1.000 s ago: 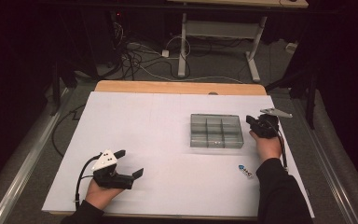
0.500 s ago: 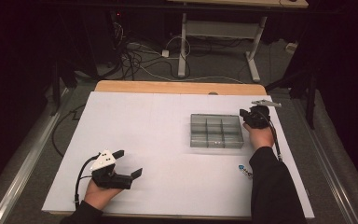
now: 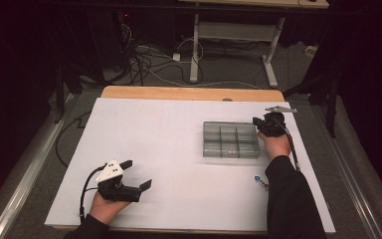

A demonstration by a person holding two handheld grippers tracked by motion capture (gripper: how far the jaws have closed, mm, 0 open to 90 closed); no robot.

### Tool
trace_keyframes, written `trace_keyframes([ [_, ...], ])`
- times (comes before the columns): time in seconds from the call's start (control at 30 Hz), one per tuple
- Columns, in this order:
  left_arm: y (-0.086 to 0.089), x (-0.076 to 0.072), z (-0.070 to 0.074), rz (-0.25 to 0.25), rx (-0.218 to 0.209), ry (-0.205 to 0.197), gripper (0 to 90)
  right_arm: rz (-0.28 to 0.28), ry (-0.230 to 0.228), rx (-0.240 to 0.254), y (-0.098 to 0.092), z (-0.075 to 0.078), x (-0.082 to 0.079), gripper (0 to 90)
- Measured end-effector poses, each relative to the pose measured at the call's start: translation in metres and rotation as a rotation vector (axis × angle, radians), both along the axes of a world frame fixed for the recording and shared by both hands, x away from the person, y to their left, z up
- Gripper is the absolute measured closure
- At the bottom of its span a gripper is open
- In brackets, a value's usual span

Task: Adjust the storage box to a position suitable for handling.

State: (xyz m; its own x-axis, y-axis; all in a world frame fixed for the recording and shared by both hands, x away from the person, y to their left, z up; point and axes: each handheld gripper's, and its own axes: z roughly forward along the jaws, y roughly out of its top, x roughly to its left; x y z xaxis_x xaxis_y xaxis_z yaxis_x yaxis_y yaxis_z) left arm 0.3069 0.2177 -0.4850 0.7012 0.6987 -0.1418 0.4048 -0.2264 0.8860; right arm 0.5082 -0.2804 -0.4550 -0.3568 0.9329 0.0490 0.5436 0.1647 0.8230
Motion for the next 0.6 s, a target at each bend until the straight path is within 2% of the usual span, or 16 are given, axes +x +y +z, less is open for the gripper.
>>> trace_keyframes([
  [0.1, 0.0, 0.0, 0.001, 0.001, -0.006, -0.004, 0.0, -0.001, 0.003, 0.004, 0.0, 0.0, -0.001, 90.0],
  [0.27, 0.002, -0.001, 0.002, 0.007, -0.009, -0.005, 0.0, 0.037, 0.013, -0.011, 0.008, 0.001, -0.004, 90.0],
  [0.6, 0.002, 0.0, 0.002, 0.004, -0.014, -0.006, 0.0, 0.11, 0.027, -0.047, 0.04, 0.002, -0.022, 90.0],
])
